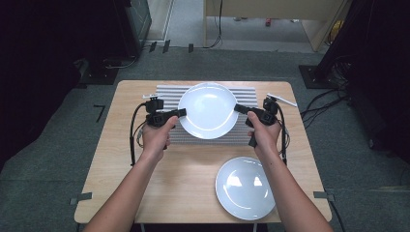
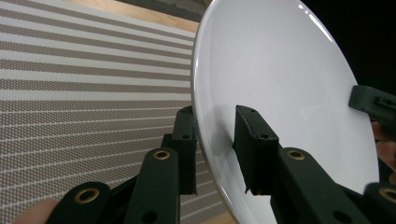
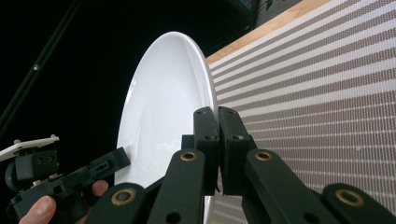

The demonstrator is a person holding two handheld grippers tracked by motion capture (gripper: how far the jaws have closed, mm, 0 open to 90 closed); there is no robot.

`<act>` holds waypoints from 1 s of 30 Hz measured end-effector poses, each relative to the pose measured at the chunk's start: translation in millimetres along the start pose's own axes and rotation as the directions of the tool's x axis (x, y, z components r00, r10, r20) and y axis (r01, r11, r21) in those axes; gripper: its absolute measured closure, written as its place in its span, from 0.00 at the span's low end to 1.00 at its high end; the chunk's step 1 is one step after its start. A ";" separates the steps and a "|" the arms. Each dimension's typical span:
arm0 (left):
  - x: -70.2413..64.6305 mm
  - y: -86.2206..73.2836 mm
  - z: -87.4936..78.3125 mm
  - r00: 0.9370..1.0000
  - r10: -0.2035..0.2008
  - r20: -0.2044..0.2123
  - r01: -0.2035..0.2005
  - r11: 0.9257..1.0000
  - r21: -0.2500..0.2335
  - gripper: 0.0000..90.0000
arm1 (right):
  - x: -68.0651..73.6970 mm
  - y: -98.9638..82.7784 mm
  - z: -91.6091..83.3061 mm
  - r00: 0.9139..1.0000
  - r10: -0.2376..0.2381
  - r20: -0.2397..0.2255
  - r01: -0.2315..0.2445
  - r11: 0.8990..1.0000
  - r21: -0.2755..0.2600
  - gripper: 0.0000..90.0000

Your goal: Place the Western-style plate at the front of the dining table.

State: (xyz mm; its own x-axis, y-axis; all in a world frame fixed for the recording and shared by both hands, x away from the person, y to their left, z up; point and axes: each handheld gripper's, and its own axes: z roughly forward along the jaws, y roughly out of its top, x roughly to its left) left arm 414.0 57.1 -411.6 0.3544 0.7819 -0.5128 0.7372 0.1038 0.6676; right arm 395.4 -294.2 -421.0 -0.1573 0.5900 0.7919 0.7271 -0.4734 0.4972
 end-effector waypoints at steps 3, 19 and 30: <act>4.4 3.8 7.5 1.000 -0.002 -0.015 0.003 1.000 0.009 0.78 | -7.1 2.3 12.0 1.000 0.021 0.006 -0.021 1.000 -0.011 0.98; 39.4 9.4 75.2 0.983 -0.093 -0.160 0.111 0.987 0.112 0.77 | -56.3 -4.8 63.4 0.979 0.171 0.107 -0.172 0.985 0.002 0.97; 45.7 11.0 101.4 0.974 -0.073 -0.217 0.105 0.984 0.141 0.75 | -70.3 -7.2 80.7 0.966 0.169 0.198 -0.170 0.985 -0.011 0.95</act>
State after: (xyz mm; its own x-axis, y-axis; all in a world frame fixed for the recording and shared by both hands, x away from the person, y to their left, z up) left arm 496.7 31.6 -482.4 0.1664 0.8868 -0.4312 0.8443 0.0978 0.5269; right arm 455.2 -279.5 -508.8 0.1028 0.6191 0.7786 0.7360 -0.5738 0.3591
